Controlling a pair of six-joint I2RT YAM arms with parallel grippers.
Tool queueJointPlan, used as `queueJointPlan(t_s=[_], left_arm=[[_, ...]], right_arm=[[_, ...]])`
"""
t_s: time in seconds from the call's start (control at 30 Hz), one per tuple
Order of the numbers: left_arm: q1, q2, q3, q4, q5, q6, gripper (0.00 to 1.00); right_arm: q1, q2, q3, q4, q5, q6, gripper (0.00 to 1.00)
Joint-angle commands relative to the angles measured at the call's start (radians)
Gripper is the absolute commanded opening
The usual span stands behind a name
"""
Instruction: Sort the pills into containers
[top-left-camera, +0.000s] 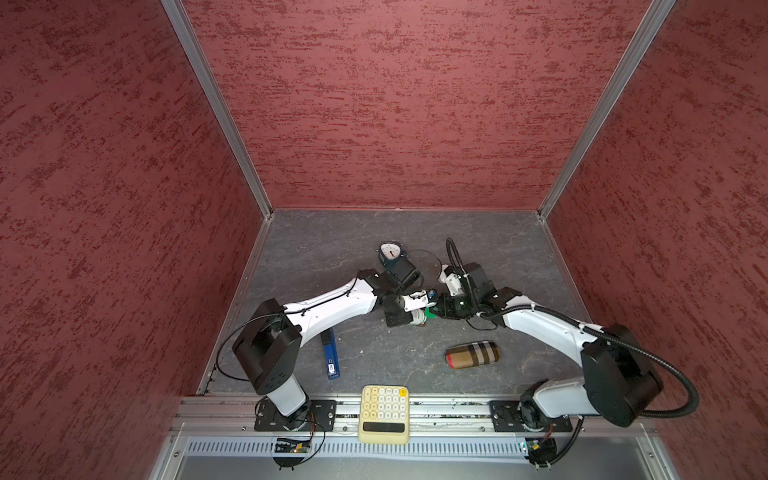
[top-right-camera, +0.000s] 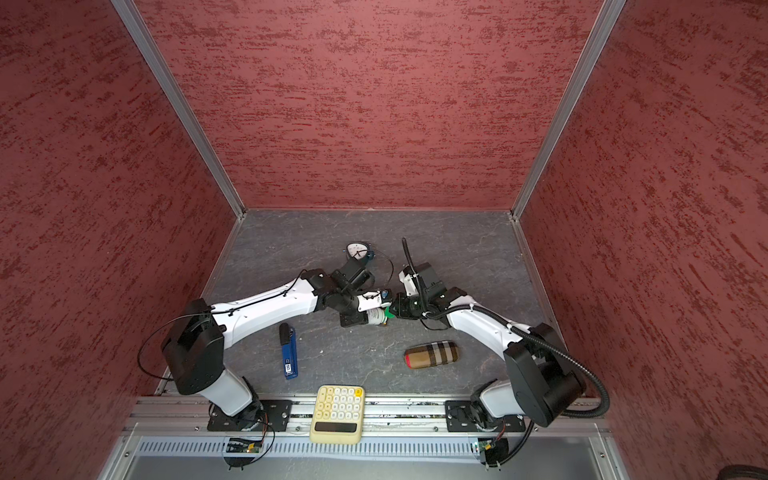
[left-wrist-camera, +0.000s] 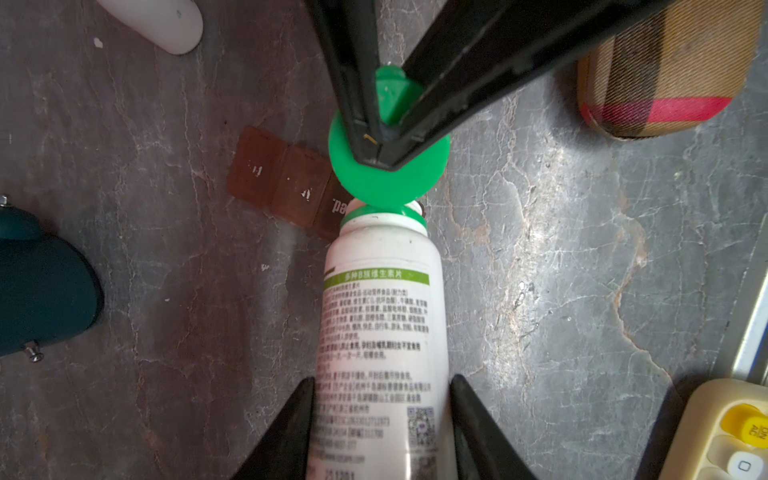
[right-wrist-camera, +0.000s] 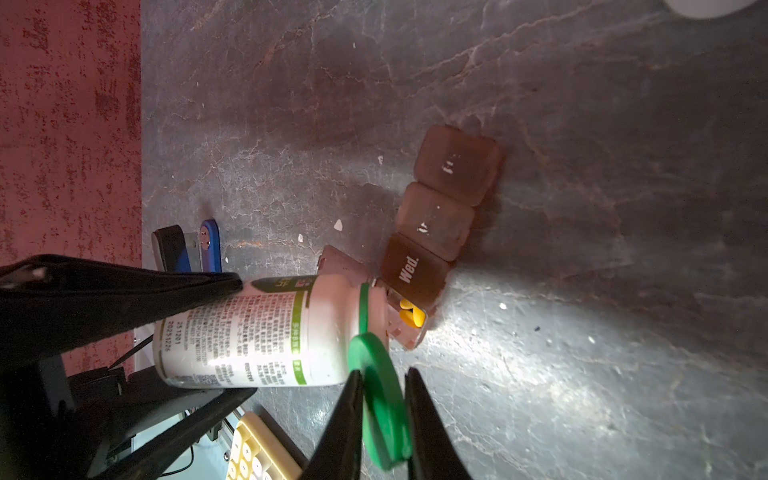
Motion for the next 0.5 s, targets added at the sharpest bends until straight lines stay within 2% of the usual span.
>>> queueJointPlan(t_s=[0.0, 0.47], left_arm=[[-0.006, -0.034, -0.012, 0.059, 0.026, -0.014, 0.00], [0.006, -0.084, -0.091, 0.124, 0.047, -0.040, 0.00]], right_arm=[[0.009, -0.005, 0.037, -0.015, 0.005, -0.010, 0.24], [0.008, 0.014, 0.072, -0.041, 0.016, -0.020, 0.37]])
